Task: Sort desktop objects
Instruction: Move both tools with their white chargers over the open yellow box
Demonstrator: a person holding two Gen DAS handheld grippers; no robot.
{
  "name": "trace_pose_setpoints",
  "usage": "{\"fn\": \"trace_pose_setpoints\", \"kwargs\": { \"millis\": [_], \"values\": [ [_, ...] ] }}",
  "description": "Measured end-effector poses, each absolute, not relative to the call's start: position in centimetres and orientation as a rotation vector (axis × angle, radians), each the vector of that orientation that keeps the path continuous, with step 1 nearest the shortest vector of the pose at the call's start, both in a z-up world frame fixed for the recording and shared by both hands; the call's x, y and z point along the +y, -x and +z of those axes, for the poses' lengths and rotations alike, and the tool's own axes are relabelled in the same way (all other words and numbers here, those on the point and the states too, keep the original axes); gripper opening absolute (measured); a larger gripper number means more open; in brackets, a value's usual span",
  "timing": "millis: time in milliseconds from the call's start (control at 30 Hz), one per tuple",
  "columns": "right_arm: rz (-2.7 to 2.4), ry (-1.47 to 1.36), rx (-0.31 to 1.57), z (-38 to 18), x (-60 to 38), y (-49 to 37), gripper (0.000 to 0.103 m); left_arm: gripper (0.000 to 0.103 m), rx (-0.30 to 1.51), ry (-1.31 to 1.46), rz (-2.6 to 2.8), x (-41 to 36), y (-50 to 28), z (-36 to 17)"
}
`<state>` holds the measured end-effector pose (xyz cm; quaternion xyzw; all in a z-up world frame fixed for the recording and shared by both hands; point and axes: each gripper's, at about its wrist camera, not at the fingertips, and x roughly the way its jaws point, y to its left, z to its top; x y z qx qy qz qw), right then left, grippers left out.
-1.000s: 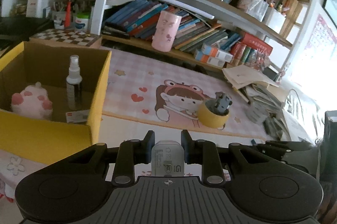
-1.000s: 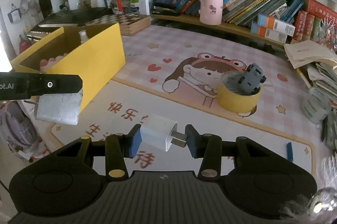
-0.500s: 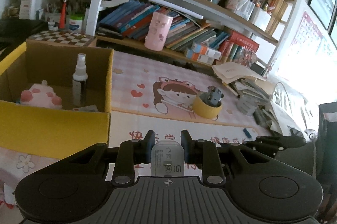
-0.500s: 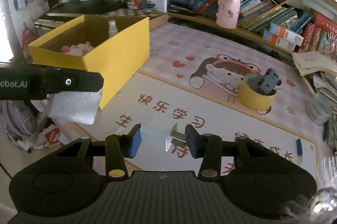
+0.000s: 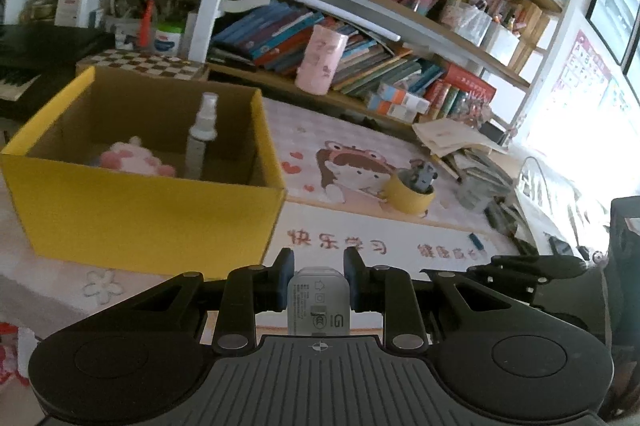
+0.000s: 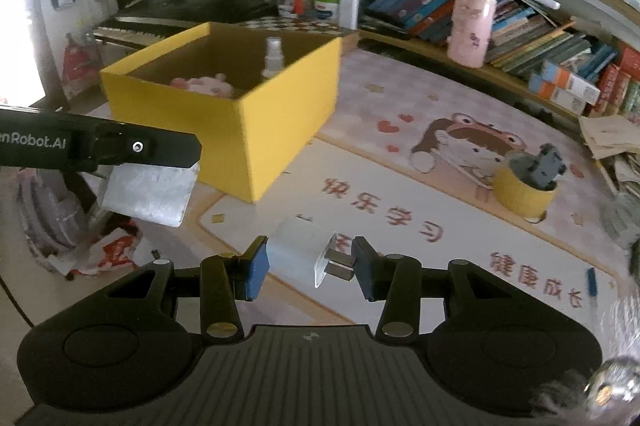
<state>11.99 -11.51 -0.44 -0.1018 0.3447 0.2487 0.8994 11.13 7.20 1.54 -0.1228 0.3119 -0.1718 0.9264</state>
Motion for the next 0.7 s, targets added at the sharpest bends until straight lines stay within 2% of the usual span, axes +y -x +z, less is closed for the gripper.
{"fn": "trace_pose_setpoints", "kwargs": {
  "millis": [700],
  "values": [
    [0.611, 0.178, 0.658, 0.4, -2.4, -6.2, 0.041, 0.025, 0.623, 0.259, -0.268, 15.7, -4.5, 2.0]
  ]
}}
